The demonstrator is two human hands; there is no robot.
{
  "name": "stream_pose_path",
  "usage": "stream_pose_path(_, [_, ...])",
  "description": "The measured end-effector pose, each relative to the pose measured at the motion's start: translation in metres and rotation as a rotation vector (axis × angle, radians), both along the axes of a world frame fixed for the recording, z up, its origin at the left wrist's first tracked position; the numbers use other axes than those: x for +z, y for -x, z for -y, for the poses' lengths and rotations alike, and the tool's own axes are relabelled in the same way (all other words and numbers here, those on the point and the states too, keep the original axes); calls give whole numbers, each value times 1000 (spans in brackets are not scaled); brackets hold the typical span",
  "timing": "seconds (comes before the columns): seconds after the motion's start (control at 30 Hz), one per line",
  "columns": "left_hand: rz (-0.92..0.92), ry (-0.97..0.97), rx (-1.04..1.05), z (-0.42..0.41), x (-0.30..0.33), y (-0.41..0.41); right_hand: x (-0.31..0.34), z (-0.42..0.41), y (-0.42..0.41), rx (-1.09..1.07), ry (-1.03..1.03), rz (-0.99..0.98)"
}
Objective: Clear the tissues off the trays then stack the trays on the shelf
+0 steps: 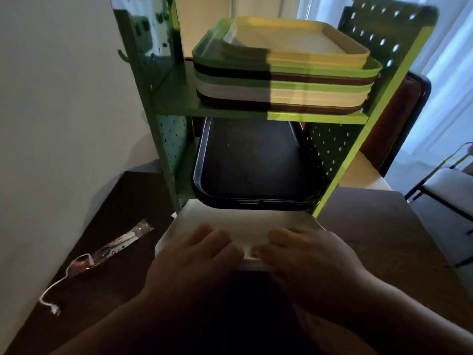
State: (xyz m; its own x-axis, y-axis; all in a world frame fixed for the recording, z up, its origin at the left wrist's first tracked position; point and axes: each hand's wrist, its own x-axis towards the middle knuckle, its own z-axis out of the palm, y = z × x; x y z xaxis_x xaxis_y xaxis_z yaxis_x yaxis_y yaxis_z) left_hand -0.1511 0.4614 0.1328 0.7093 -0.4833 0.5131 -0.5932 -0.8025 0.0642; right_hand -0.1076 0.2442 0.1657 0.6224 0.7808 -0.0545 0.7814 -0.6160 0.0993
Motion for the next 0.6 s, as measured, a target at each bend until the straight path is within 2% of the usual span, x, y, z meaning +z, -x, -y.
stream_pose_path(0.03, [-20, -24, -8, 0, -12, -1, -11, 0, -2, 53, 38, -37])
stream_pose_path(0.1, [-68, -72, -52, -3, -35, -5, -30, -4, 0, 25, 118, -140])
stream_pose_path(0.23, [-260, -100, -91, -11, -74, -25, -58, -5, -16, -53, 88, -205])
stream_pose_path(0.4, [-547, -187, 93, 3, -93, -52, -97, -3, -41, -151, 87, -259])
stream_pose_path(0.6, [-557, -272, 192, 12, -131, -80, -129, 1, -59, -324, 7, -263])
